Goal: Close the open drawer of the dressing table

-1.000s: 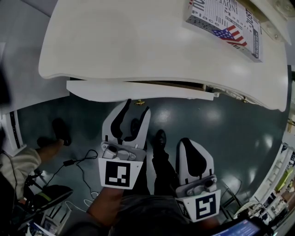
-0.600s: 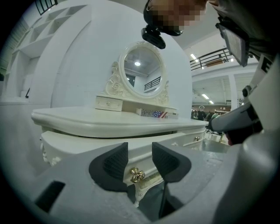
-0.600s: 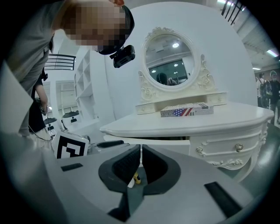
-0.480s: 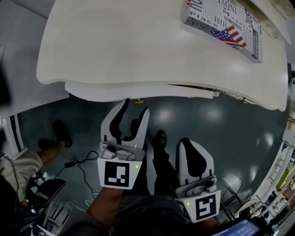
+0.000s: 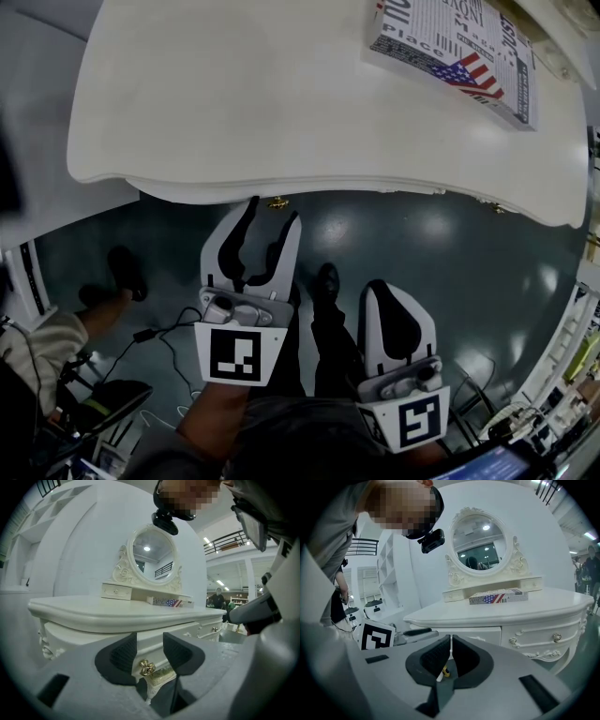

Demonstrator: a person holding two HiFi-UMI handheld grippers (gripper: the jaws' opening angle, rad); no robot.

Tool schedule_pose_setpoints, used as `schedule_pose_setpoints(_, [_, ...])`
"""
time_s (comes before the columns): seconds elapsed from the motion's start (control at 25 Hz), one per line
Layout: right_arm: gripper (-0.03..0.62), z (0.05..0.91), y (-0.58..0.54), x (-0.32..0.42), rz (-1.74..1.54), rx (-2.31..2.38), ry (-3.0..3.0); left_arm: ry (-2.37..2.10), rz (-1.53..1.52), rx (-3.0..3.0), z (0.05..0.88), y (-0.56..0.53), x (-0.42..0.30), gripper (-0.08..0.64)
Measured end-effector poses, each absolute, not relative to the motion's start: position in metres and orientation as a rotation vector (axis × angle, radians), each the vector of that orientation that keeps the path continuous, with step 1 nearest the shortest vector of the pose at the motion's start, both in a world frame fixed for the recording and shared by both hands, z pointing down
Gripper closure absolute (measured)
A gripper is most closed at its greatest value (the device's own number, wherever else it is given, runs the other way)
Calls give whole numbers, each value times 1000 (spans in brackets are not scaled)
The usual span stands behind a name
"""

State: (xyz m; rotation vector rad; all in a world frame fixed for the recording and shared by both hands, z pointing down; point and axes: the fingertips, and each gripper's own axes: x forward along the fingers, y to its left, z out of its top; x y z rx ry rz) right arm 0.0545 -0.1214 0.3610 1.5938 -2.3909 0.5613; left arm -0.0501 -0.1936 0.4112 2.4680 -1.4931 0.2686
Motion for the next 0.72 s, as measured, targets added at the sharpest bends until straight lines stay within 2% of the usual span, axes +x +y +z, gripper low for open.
schedule_pose_setpoints(0.72, [577, 363, -127, 66, 568, 1605, -2380, -1519, 266, 2470, 412, -211, -47, 368])
